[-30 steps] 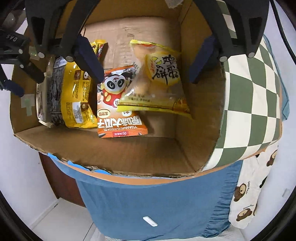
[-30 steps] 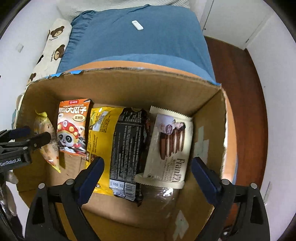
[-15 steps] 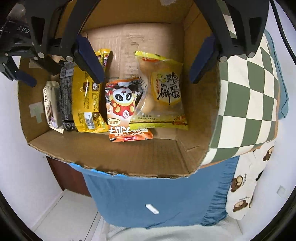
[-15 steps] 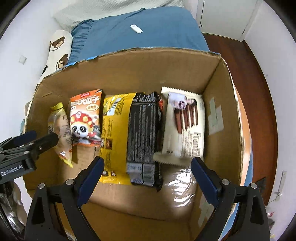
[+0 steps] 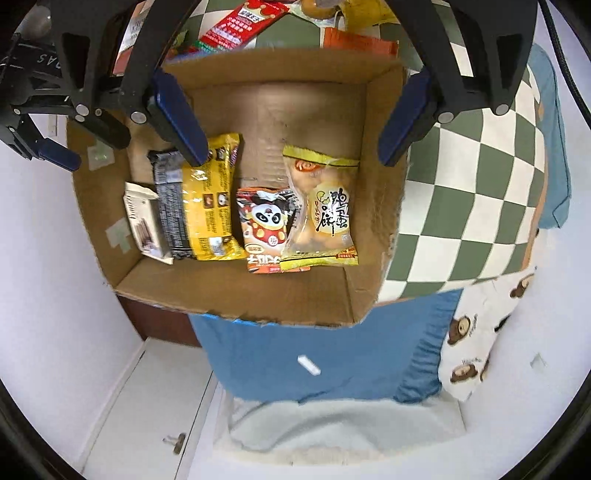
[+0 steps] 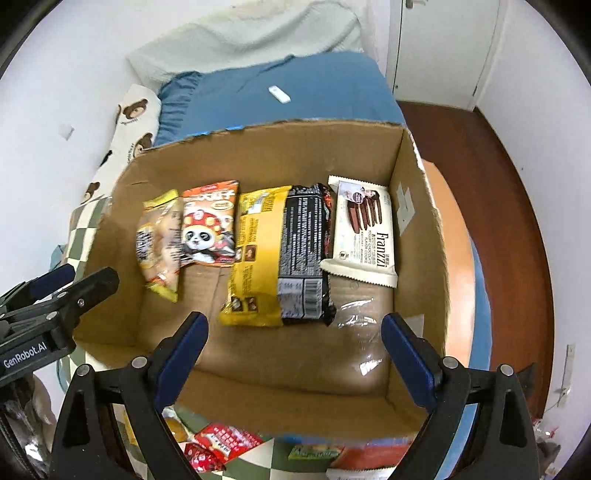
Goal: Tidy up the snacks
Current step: 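Withdraw both tools from the box toward the remaining snacks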
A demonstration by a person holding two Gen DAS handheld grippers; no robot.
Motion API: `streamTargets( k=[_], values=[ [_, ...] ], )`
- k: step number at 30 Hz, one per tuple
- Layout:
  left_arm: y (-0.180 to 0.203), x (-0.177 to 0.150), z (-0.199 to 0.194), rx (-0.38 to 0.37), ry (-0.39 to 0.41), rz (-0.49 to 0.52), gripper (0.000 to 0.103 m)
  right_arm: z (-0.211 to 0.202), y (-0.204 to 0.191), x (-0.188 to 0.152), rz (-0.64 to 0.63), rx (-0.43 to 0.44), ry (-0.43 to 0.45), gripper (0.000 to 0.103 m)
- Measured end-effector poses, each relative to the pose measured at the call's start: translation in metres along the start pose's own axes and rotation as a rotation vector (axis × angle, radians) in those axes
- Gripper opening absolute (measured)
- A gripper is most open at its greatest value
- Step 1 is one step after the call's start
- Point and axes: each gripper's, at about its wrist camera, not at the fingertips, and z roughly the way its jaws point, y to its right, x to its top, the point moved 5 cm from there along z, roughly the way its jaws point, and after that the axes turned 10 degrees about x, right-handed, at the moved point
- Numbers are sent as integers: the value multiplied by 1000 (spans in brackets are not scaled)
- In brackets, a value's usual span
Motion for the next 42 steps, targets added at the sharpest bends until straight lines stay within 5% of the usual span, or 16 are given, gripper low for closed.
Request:
streamTargets(
  k=[13,27,33,42],
  values=[
    [-9,-46,-85,15,199,18,94,-93,-31,-53,-79,-58,206,97],
    [-10,-84,-135,-10,275,4,94,-154,-50,-103,-72,-3,333,97],
    [0,-102,-112,22,201,58,94,-147,-30,-121,14,57,304,97],
    [53,-153,5,87,-63,296,94,-68,58,-171,262,70,124,97]
  ],
)
